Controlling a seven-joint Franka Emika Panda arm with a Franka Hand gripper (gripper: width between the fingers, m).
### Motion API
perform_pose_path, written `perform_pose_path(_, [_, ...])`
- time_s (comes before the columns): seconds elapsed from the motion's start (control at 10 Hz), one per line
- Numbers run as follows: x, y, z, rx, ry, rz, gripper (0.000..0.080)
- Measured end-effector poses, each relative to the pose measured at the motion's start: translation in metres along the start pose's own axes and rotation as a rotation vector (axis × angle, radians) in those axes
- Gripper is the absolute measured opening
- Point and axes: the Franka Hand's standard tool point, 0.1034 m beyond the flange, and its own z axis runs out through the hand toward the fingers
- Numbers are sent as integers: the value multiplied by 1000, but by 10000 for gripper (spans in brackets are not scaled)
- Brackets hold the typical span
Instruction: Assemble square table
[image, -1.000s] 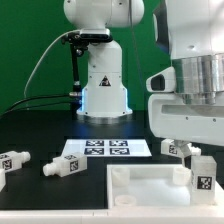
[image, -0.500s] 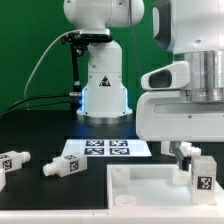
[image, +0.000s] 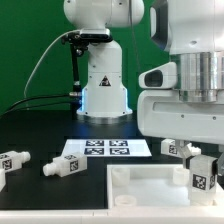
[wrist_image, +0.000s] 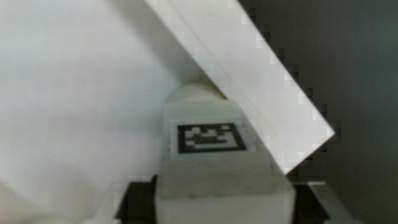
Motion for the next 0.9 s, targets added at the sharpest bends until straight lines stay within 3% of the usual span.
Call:
perform_pose_path(0.1, [-4,0,0,-12,-17,186,291])
perform_pose_path(0.3, [-2,-1,1,6,-51,550,288])
perform_pose_path(0.6, [-2,-1,2,6,-57,730,288])
perform_pose_path(0.9, [2,0,2,64,-119,1087,288])
